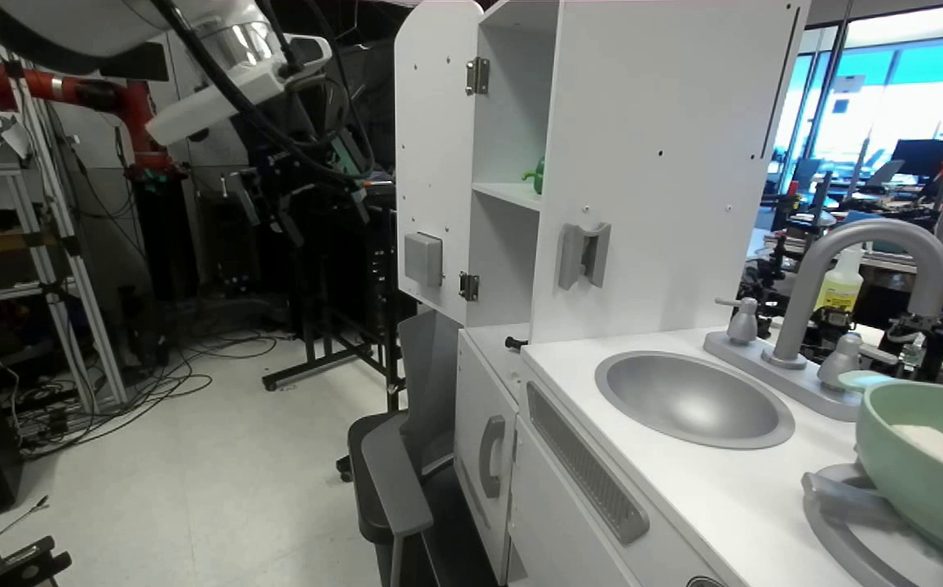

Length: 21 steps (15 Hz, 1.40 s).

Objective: Open the cabinet, then put the bottle and the orange object in the bottom compartment of the cabinet

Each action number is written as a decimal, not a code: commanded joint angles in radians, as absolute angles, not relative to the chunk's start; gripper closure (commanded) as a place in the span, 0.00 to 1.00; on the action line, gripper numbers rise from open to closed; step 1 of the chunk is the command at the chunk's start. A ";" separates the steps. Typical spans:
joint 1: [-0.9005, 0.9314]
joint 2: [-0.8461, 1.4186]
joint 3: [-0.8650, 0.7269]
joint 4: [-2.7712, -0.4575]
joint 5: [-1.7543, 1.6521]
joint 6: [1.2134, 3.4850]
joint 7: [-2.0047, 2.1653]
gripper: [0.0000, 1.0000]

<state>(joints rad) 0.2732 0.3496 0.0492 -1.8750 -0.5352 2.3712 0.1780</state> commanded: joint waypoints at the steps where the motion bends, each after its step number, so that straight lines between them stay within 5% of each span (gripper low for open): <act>1: 0.235 0.119 0.084 -2.126 -0.427 2.394 0.164 0.00; 13: 0.182 -0.575 0.080 -2.442 0.036 1.965 0.022 0.00; 21: 0.121 -0.688 0.093 -2.404 -0.011 1.789 0.048 0.00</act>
